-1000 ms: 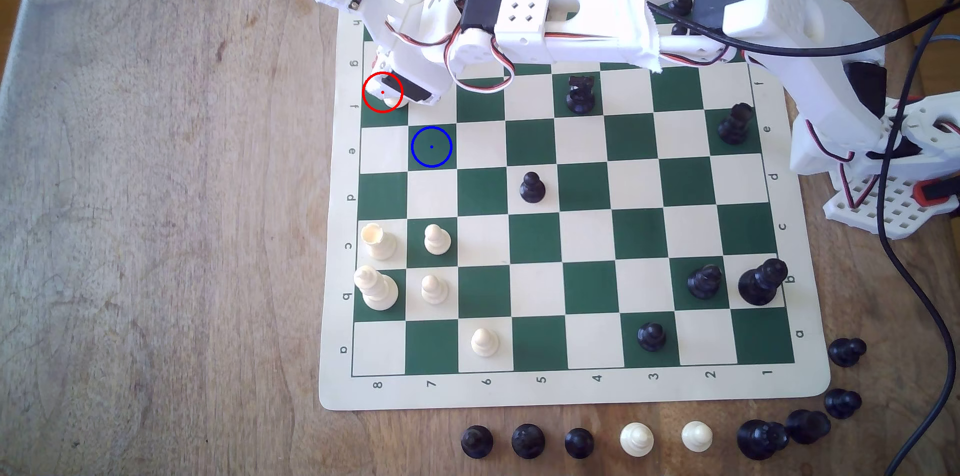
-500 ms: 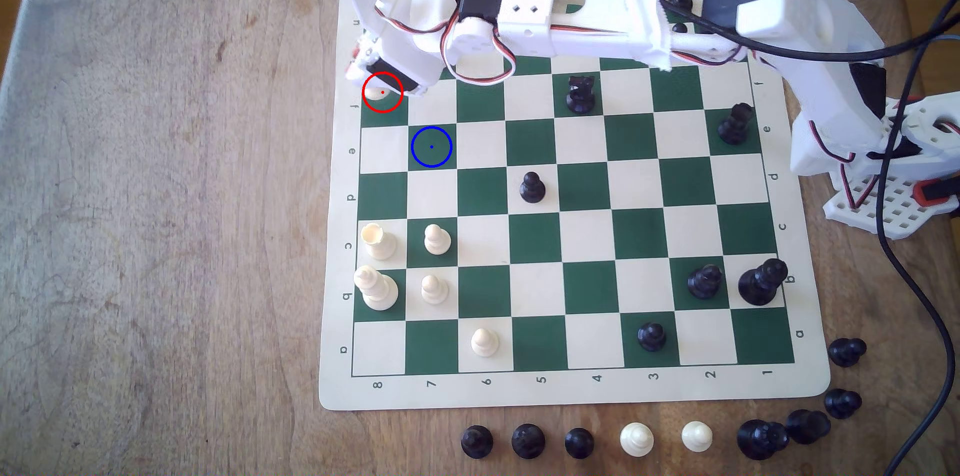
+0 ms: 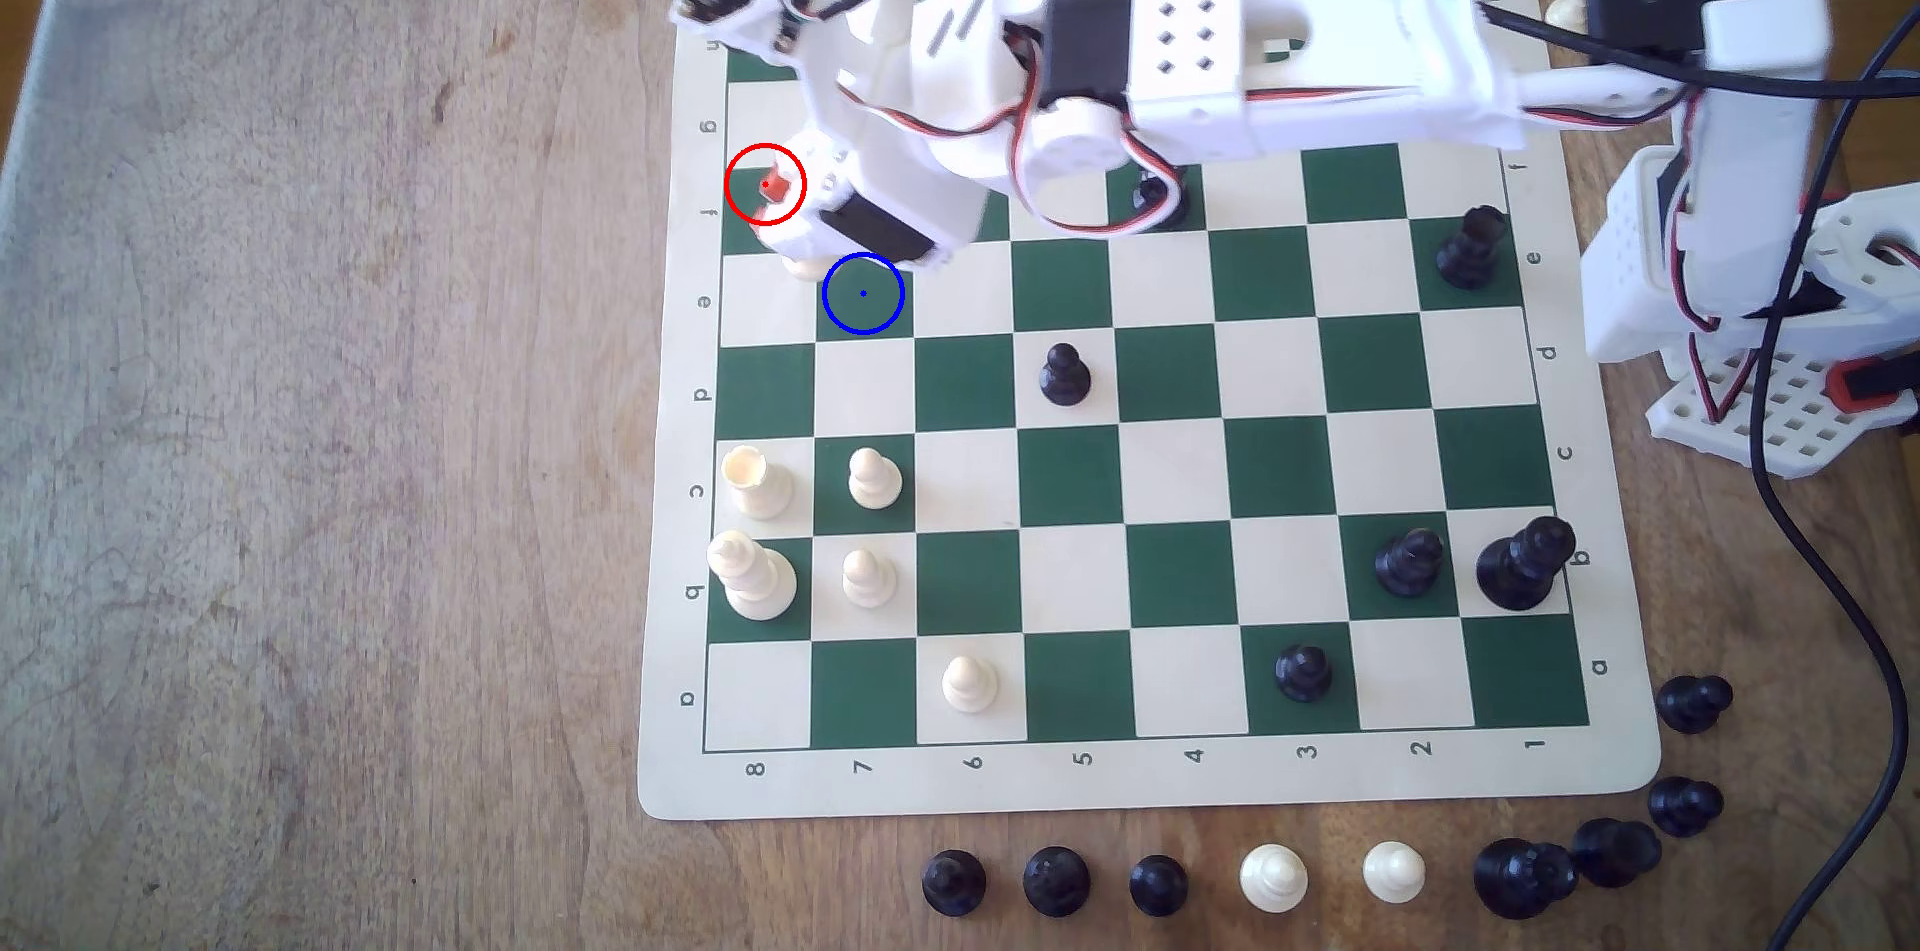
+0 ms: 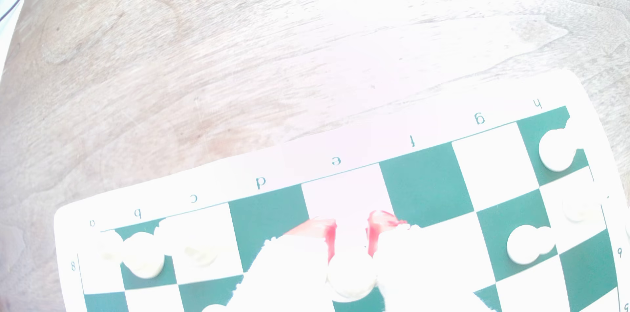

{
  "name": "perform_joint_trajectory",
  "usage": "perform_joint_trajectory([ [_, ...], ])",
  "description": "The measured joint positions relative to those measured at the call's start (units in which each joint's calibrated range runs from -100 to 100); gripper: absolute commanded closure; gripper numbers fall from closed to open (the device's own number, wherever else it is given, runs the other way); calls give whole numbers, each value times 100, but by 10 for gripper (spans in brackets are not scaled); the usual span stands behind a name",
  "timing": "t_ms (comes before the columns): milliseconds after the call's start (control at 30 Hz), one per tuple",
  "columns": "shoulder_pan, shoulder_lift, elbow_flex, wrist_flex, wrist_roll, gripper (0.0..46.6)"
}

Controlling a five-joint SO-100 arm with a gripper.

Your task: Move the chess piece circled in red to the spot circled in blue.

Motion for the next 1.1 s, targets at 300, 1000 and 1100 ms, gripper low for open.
perform_joint_trajectory([
  [300, 0, -25, 831, -574, 5, 447],
  [1000, 15, 645, 850, -1116, 142, 447],
  [1100, 88, 695, 741, -1116, 142, 447],
])
